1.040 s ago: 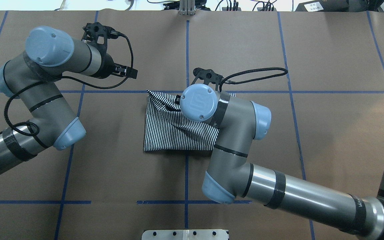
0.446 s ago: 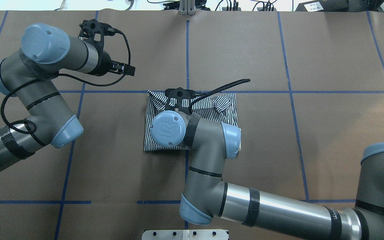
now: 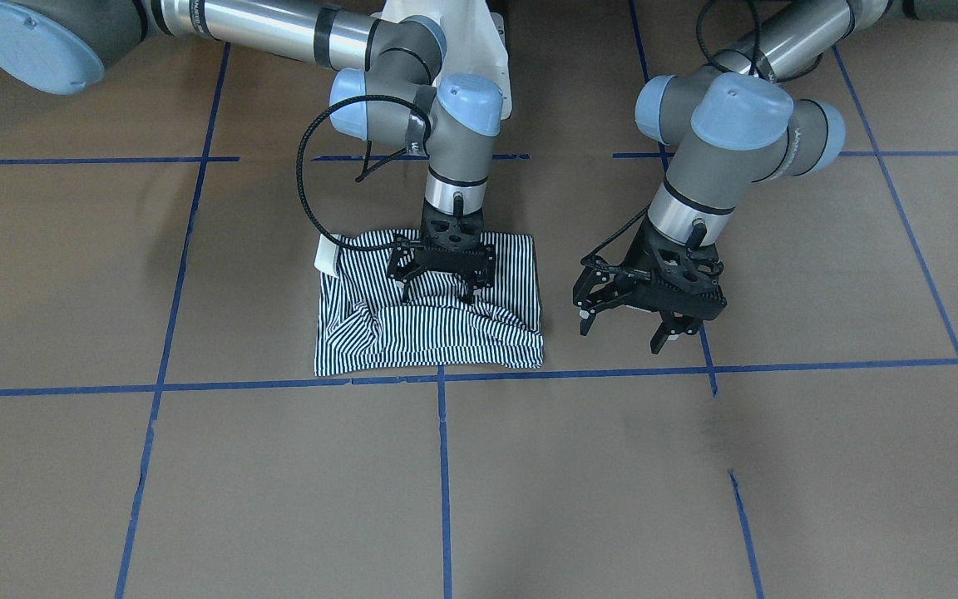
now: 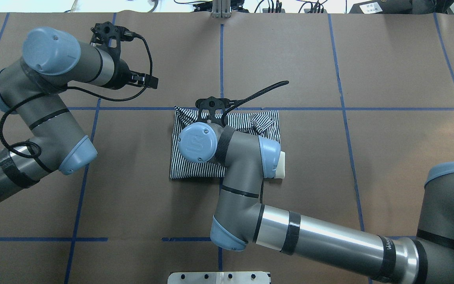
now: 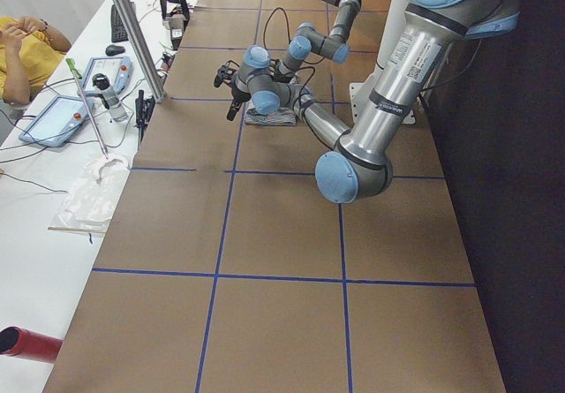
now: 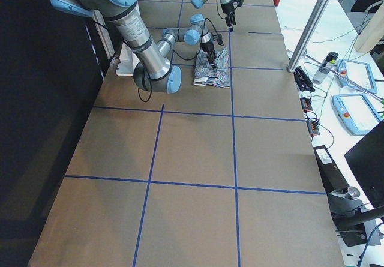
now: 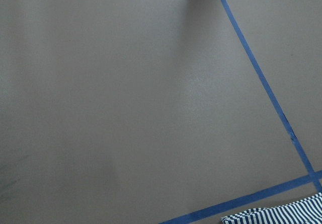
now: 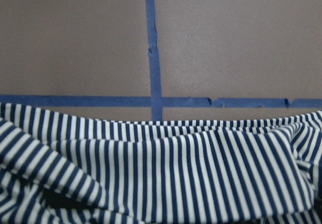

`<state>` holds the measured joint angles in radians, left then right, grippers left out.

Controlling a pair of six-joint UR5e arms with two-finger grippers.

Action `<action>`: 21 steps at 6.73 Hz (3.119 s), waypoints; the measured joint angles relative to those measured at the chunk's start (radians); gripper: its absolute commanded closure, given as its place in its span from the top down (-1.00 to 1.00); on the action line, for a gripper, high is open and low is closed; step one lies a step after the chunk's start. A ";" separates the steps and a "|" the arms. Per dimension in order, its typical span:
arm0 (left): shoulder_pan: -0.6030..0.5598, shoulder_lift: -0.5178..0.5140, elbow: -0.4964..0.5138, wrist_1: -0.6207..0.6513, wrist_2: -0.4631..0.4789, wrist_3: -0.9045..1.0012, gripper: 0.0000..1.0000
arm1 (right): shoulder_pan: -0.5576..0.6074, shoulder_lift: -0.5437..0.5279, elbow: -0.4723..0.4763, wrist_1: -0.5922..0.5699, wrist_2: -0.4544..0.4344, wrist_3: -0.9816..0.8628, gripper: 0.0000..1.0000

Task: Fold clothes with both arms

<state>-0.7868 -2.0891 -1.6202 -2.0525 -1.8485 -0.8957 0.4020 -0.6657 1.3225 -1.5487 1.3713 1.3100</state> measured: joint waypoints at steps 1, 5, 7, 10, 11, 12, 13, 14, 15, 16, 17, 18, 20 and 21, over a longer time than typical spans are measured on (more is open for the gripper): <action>0.000 0.001 -0.001 0.000 0.000 -0.008 1.00 | 0.033 0.013 -0.032 0.004 0.003 -0.017 1.00; 0.002 0.019 -0.011 0.000 0.000 -0.039 1.00 | 0.196 0.138 -0.278 0.133 0.102 -0.020 1.00; 0.006 0.019 -0.013 0.000 0.000 -0.052 1.00 | 0.214 0.150 -0.254 0.129 0.166 0.017 1.00; 0.009 0.017 -0.013 0.000 -0.001 -0.054 1.00 | 0.149 0.071 -0.059 0.009 0.191 0.074 0.13; 0.009 0.017 -0.013 0.000 -0.001 -0.054 1.00 | 0.133 0.052 -0.039 -0.001 0.189 0.107 0.06; 0.009 0.017 -0.013 0.000 -0.001 -0.054 1.00 | 0.125 0.040 -0.032 -0.005 0.186 0.126 0.06; 0.010 0.017 -0.013 0.000 -0.001 -0.055 1.00 | 0.122 0.028 -0.030 -0.005 0.183 0.133 0.06; 0.010 0.017 -0.013 0.000 -0.001 -0.055 1.00 | 0.122 0.016 -0.029 -0.006 0.179 0.134 0.06; 0.010 0.017 -0.013 0.000 -0.001 -0.055 1.00 | 0.121 0.005 -0.026 -0.007 0.171 0.132 0.06; 0.011 0.017 -0.013 0.000 -0.001 -0.055 1.00 | 0.121 0.000 -0.025 -0.009 0.165 0.130 0.06; 0.011 0.017 -0.013 0.000 -0.001 -0.055 1.00 | 0.121 -0.001 -0.023 -0.011 0.162 0.128 0.07; 0.011 0.017 -0.013 0.000 -0.001 -0.055 1.00 | 0.121 -0.001 -0.019 -0.013 0.161 0.128 0.05; 0.012 0.017 -0.012 0.000 -0.001 -0.066 1.00 | 0.107 -0.001 0.008 -0.039 0.151 0.130 -0.01; 0.014 0.017 -0.013 -0.001 -0.002 -0.071 1.00 | 0.089 -0.003 0.018 -0.053 0.137 0.133 -0.26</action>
<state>-0.7730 -2.0724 -1.6327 -2.0535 -1.8500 -0.9667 0.4912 -0.6684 1.3404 -1.6021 1.5086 1.4434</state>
